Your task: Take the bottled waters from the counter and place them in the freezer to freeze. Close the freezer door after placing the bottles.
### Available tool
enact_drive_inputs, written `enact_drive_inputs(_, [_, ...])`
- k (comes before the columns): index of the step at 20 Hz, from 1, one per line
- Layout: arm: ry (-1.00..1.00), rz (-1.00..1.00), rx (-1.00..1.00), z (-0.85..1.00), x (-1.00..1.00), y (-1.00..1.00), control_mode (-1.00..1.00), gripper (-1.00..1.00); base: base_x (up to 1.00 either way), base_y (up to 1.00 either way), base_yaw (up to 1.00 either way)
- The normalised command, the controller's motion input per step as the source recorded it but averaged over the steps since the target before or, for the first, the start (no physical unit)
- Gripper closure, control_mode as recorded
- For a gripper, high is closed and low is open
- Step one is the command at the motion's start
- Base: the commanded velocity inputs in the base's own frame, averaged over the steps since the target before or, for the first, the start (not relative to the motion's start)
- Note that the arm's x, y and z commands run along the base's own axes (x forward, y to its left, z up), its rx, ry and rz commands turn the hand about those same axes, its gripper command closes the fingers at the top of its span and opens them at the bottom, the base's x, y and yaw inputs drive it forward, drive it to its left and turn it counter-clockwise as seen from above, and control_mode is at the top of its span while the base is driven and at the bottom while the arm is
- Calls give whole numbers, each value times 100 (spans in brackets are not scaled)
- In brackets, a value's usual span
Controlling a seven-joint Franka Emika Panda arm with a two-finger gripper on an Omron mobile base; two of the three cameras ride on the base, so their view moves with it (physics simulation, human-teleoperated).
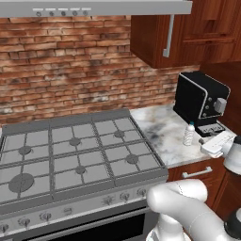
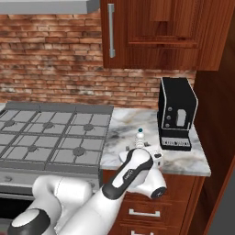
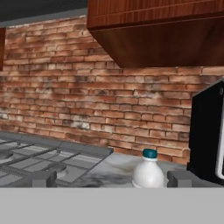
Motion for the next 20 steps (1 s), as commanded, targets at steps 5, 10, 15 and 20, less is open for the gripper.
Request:
enact_drive_inputs(5, [3,0,-7,-4,20,0,-100,-100,0,0,0])
enact_drive_inputs(10, [4,0,-6,-14,13,0,-100,-100,0,0,0])
enact_drive_inputs(15, [6,0,-2,-14,16,0,-100,-100,0,0,0])
enact_drive_inputs(20, [5,0,0,-17,11,0,-100,-100,0,0,0])
